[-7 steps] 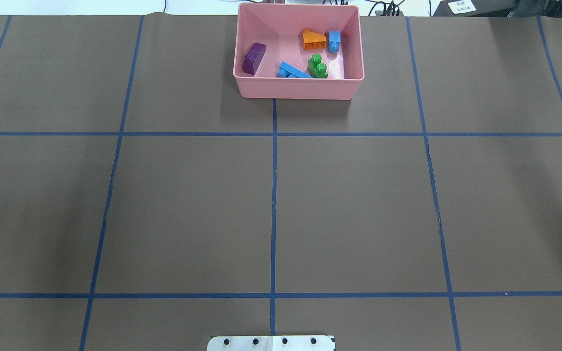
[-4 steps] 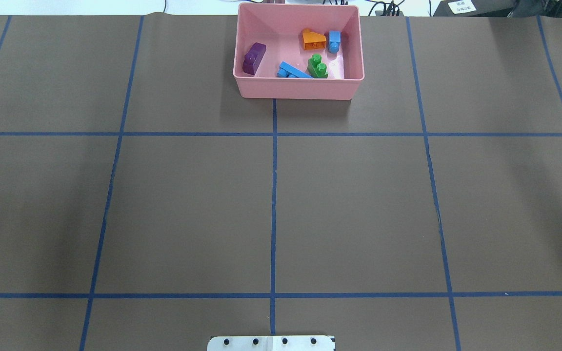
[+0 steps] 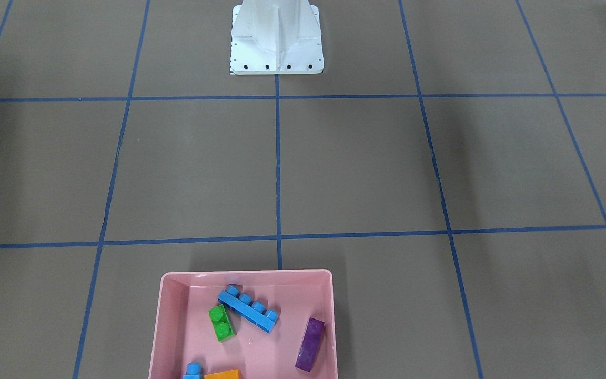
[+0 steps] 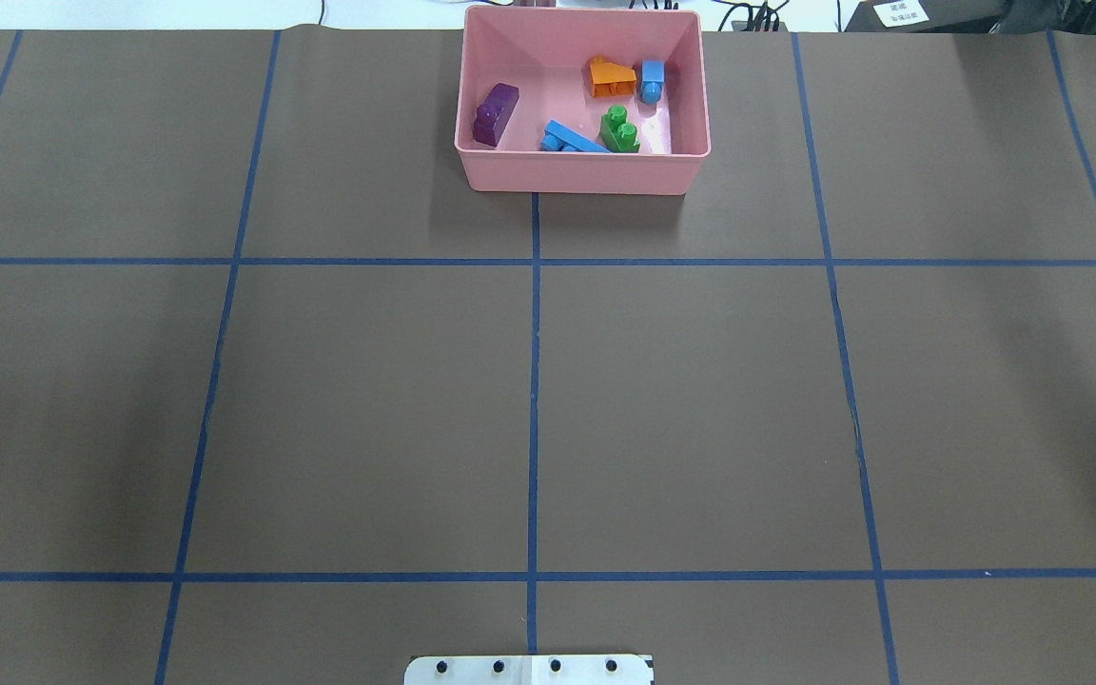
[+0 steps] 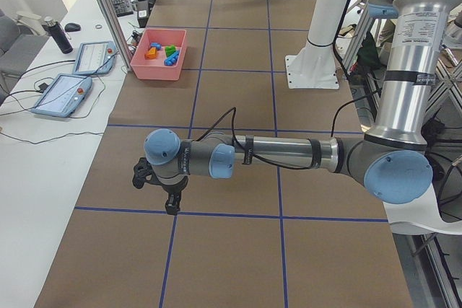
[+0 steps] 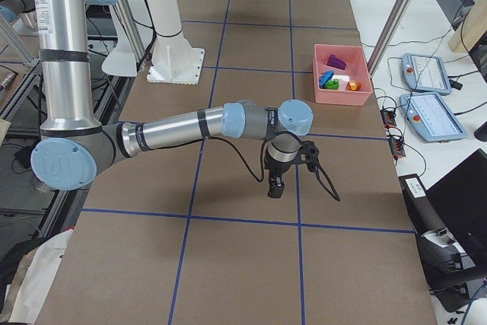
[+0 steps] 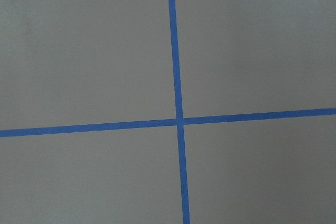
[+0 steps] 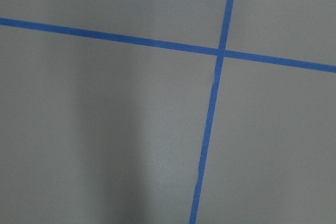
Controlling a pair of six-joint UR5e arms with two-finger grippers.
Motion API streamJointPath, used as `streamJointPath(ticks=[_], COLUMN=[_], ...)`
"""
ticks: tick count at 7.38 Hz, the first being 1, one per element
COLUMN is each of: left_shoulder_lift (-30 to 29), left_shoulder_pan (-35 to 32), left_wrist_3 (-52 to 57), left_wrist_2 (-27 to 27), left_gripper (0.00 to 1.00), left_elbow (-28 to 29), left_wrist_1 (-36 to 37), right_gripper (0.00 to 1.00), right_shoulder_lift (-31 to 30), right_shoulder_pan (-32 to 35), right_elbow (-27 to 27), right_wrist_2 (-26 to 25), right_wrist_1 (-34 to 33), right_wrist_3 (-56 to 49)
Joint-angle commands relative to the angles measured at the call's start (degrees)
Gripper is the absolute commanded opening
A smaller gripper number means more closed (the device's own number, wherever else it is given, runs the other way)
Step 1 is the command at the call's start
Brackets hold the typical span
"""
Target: Put all blocks into box
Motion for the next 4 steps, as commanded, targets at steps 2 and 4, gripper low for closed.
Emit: streamJointPath(ticks=[2, 4], left_shoulder_lift=[-0.81, -1.60], left_shoulder_pan=[0.87, 1.58], left_wrist_3=[-1.69, -5.22], left_wrist_2=[0.88, 0.97], left_gripper=[1.00, 1.00], left_elbow=[-2.26, -3.05], left_wrist_1=[0.79, 0.88], right_gripper=[1.00, 1.00], right_shoulder_lift=[-0.83, -1.71], right_shoulder_pan=[-0.01, -0.01], right_elbow=[-0.18, -0.10], right_wrist_2=[-0.33, -0.33], right_wrist_1=[0.00, 0.09], right_wrist_3=[0.00, -0.18])
